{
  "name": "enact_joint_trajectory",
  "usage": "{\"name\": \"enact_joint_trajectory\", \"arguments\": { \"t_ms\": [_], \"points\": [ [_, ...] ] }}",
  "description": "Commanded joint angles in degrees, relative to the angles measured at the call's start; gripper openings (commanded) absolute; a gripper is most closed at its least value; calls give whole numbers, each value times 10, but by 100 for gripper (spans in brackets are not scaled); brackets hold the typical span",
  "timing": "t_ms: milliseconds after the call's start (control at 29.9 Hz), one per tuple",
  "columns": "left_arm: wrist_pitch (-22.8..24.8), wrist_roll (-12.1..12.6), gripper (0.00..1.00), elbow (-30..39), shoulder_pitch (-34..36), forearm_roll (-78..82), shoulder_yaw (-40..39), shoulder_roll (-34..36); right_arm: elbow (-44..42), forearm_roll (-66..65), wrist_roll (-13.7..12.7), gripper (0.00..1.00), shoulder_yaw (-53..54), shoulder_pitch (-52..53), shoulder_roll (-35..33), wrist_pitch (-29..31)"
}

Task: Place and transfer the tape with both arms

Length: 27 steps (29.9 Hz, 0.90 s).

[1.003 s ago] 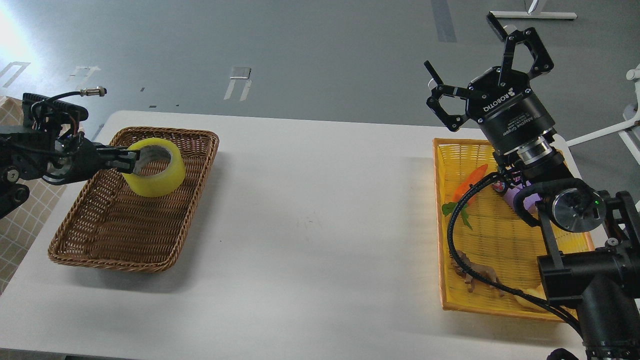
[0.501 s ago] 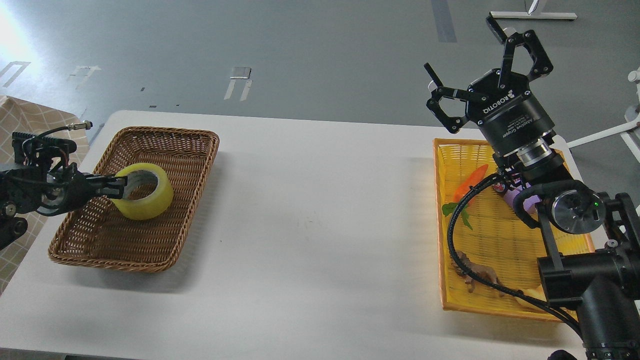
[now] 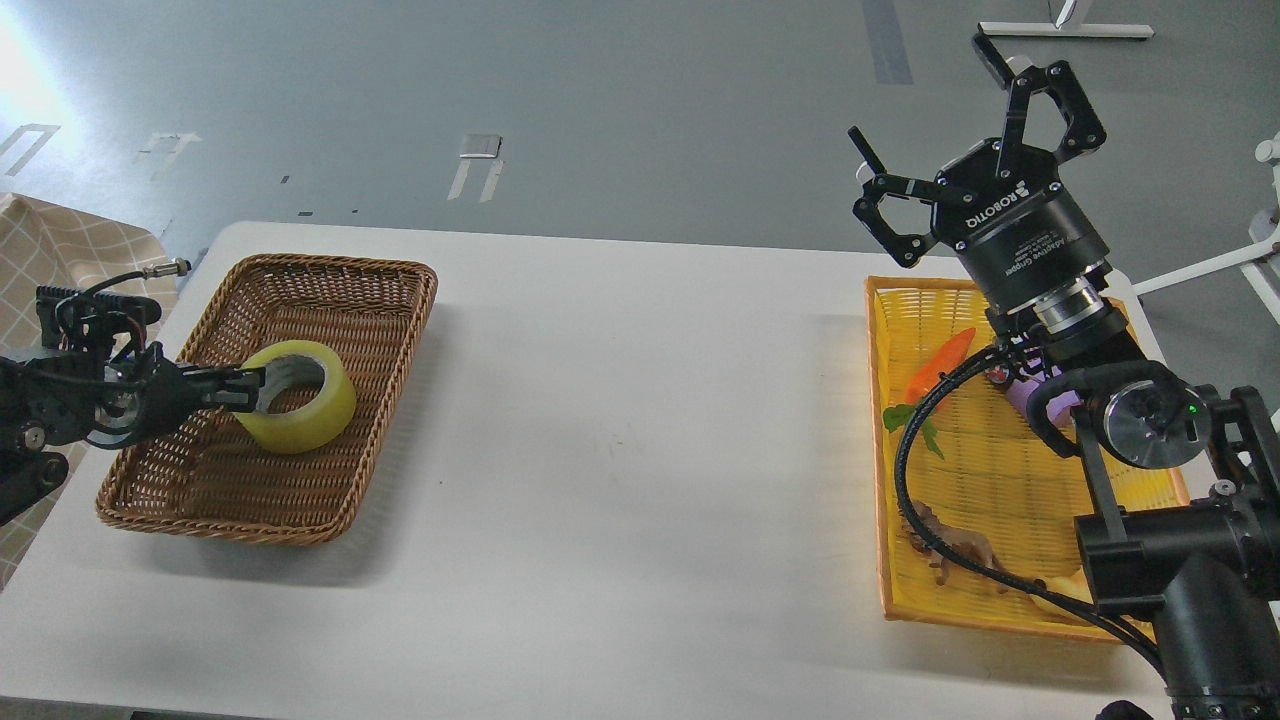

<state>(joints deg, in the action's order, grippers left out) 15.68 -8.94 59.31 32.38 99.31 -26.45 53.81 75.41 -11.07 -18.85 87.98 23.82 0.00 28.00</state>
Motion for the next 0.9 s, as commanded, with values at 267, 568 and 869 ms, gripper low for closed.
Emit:
{"name": "enact_joint_trajectory", "arguments": {
  "t_ms": [267, 568, 869],
  "points": [
    [-14, 1, 78, 5, 0, 0, -2, 1, -3, 0, 0, 100, 0, 0, 0, 0],
    [-15, -1, 79, 18, 64, -96, -25, 0, -3, 0, 0, 100, 1, 2, 0, 0],
    [-10, -46, 96, 18, 191, -481, -26, -71, -24, -10, 1, 100, 1, 39, 0, 0]
  ]
}}
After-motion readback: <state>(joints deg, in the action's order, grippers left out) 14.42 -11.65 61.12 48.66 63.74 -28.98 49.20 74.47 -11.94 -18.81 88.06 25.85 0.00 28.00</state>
